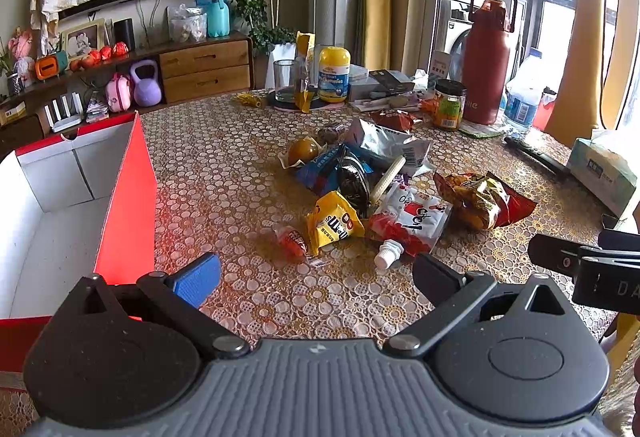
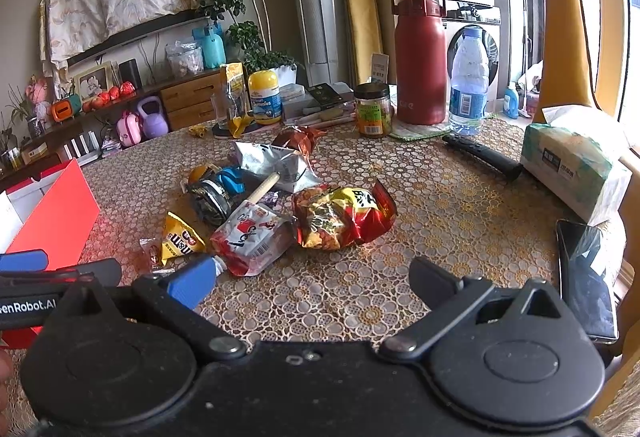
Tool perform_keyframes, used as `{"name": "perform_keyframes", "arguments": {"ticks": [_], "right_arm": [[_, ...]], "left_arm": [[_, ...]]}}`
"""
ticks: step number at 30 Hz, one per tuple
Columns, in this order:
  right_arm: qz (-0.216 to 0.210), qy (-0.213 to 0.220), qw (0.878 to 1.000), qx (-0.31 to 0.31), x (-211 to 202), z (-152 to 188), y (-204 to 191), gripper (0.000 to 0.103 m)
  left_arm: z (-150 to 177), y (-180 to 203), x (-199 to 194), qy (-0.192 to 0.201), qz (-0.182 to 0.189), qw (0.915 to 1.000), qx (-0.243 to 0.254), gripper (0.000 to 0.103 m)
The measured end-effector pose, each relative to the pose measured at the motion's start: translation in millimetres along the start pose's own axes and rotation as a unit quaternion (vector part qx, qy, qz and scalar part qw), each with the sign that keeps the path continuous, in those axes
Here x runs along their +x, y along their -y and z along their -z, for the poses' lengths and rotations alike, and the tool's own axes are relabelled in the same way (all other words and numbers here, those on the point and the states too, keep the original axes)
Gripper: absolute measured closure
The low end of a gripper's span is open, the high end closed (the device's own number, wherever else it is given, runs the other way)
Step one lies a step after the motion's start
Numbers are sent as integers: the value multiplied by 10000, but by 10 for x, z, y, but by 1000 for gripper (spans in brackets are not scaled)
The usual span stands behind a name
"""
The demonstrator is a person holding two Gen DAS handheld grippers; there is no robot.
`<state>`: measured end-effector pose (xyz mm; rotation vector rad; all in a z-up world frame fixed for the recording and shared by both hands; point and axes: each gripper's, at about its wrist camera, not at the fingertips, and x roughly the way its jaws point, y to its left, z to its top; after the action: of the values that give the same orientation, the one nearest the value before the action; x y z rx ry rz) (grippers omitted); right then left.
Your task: Organize snacks
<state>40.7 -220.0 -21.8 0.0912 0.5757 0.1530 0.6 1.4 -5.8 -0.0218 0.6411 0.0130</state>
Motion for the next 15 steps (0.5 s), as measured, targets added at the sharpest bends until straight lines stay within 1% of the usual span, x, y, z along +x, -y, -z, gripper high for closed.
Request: {"name": "perform_keyframes", "arguments": {"ticks": [15], "right_arm": [[3, -13, 10000, -3, -14, 8, 0, 0]], "left_arm": [[-7, -8, -13, -39, 5, 10000, -9, 0]]}}
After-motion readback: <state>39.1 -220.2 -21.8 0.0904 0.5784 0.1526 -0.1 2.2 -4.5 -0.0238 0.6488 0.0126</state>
